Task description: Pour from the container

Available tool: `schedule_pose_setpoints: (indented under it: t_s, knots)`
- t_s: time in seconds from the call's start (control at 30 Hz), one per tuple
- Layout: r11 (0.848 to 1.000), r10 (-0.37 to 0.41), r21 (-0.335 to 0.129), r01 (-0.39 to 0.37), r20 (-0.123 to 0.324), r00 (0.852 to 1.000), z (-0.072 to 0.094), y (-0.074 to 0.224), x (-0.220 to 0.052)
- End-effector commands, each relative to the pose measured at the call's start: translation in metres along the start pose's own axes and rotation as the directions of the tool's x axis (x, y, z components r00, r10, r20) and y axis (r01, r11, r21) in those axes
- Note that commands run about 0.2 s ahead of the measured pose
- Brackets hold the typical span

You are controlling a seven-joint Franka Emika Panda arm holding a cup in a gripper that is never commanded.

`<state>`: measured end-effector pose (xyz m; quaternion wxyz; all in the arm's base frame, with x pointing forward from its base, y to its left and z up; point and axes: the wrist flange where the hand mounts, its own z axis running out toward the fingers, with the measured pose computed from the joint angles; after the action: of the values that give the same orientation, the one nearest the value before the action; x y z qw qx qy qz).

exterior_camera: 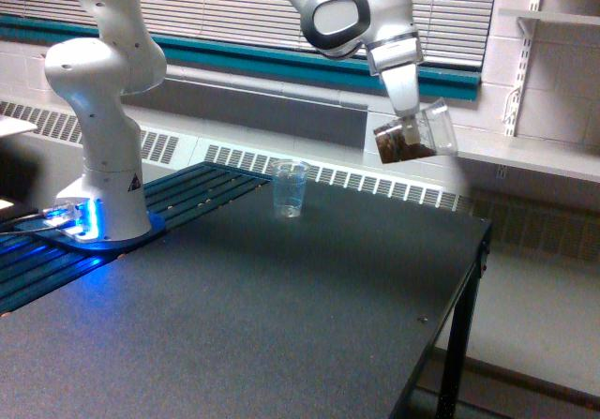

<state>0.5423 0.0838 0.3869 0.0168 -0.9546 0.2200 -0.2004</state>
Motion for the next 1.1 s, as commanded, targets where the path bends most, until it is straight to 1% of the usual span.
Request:
schedule_pose_setpoints:
  t_s: [0.03, 0.23, 0.4, 0.57, 0.73, 0.9, 1.1]
  knots:
    - [0.999, -0.041, 0.023, 0.042, -0.019, 0.999, -0.016, -0.023, -0.039]
    - [0.994, -0.111, 0.016, 0.111, -0.017, 0.994, -0.020, -0.035, -0.083]
    - [0.985, -0.172, 0.011, 0.173, -0.017, 0.985, -0.025, -0.044, -0.121]
    - [0.978, -0.207, 0.017, 0.208, -0.028, 0.978, -0.035, -0.053, -0.150]
    - [0.974, -0.225, 0.014, 0.226, -0.036, 0.974, -0.043, -0.060, -0.173]
    - [0.970, -0.242, -0.005, 0.242, -0.044, 0.969, -0.049, -0.064, -0.195]
    - [0.970, -0.242, -0.024, 0.241, -0.056, 0.969, -0.056, -0.069, -0.217]
